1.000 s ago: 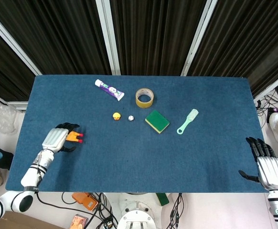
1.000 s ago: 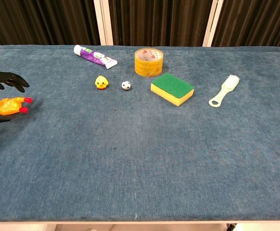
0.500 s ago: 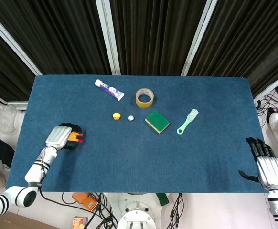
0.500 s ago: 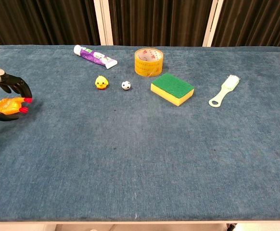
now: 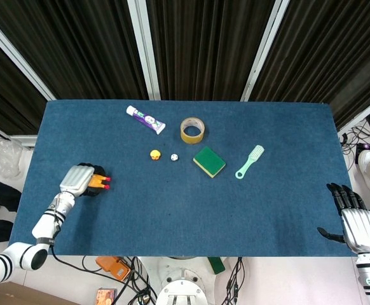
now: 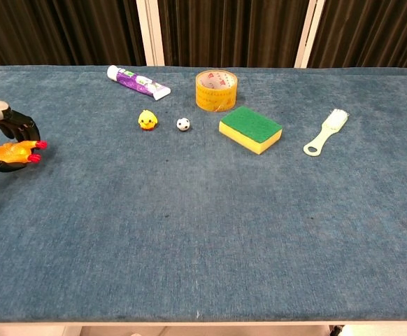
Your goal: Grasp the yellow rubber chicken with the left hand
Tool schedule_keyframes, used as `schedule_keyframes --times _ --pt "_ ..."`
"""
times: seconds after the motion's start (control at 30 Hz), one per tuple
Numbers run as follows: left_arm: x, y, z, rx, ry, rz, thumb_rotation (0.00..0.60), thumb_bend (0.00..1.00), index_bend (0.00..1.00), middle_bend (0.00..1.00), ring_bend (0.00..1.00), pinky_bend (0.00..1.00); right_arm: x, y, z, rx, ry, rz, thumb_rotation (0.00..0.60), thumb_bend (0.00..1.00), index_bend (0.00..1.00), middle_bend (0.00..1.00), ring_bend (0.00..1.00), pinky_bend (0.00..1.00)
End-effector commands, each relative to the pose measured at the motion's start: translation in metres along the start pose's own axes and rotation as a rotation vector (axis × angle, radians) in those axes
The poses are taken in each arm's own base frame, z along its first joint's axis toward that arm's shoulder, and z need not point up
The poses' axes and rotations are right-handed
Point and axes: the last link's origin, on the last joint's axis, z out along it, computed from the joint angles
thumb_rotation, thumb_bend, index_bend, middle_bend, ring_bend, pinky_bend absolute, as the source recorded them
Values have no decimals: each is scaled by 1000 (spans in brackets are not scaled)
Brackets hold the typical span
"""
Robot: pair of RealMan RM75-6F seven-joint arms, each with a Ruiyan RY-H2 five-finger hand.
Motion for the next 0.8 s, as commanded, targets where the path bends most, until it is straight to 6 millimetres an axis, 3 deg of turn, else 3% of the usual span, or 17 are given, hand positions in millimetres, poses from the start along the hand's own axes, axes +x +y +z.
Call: schedule_keyframes --times 0.03,0.2,0.33,0.57,0.8 --pt "-1 -5 -1 7 -8 -9 600 280 424 412 324 273 0 0 0 0 -1 -1 600 214 25 125 94 147" --pt "0 -12 -3 14 -9 2 600 334 457 442 355 305 0 -1 0 1 1 0 600 214 28 125 94 157" --pt "2 -14 -3 11 4 -6 600 425 574 541 467 496 0 -1 0 2 2 1 600 214 35 125 95 173" --pt "9 -17 -5 16 19 -10 600 443 605 553 487 536 0 -1 0 4 3 1 600 213 44 125 96 193" --pt "30 -9 -10 -19 72 72 600 443 606 553 487 536 0 -1 0 5 3 2 600 213 47 125 96 208"
